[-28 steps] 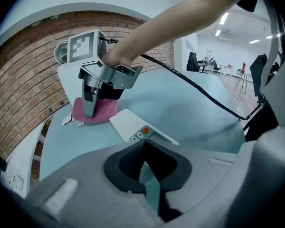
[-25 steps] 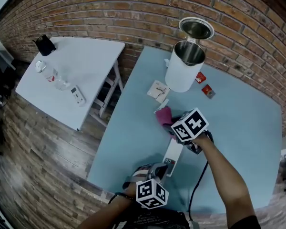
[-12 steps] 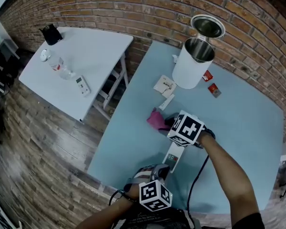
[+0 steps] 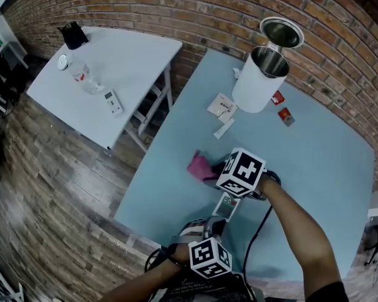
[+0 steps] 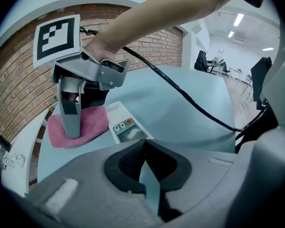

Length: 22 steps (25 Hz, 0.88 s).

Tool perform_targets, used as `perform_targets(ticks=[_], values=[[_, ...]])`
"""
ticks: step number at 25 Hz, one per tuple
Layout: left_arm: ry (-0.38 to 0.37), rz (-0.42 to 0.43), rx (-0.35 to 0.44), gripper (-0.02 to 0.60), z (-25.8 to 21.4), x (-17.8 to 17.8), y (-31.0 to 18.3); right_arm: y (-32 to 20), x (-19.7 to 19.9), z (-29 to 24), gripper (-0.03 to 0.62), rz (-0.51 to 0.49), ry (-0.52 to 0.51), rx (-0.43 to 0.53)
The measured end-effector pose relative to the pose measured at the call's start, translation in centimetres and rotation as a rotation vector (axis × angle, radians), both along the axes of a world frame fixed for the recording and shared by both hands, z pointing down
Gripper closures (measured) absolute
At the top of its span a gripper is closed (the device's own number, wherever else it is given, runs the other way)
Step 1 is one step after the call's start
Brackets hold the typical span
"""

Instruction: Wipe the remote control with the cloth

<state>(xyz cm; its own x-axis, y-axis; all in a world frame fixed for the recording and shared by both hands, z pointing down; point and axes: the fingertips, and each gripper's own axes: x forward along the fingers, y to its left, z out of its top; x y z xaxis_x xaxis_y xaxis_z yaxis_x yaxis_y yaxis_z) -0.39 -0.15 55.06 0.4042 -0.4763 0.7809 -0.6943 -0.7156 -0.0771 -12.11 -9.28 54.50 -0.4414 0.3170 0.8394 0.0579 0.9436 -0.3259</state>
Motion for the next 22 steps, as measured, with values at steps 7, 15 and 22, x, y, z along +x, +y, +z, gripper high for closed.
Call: perform_targets(ticks=[7, 15, 22], values=[[-0.004, -0.028, 0.04, 0.575, 0.1, -0.1, 0.0, 3.8, -0.6, -0.1, 0.516, -0.034, -0.02, -0.053], [0.032, -0.066, 0.054, 0.577, -0.5, -1.2, 0.8, 7.1, -0.9, -0.1, 0.516, -0.027, -0.067, -0.105], [0.051, -0.082, 0.079, 0.577, -1.5, -2.6, 0.9, 8.2, -0.9, -0.3, 0.516, 0.023, -0.108, -0.127]])
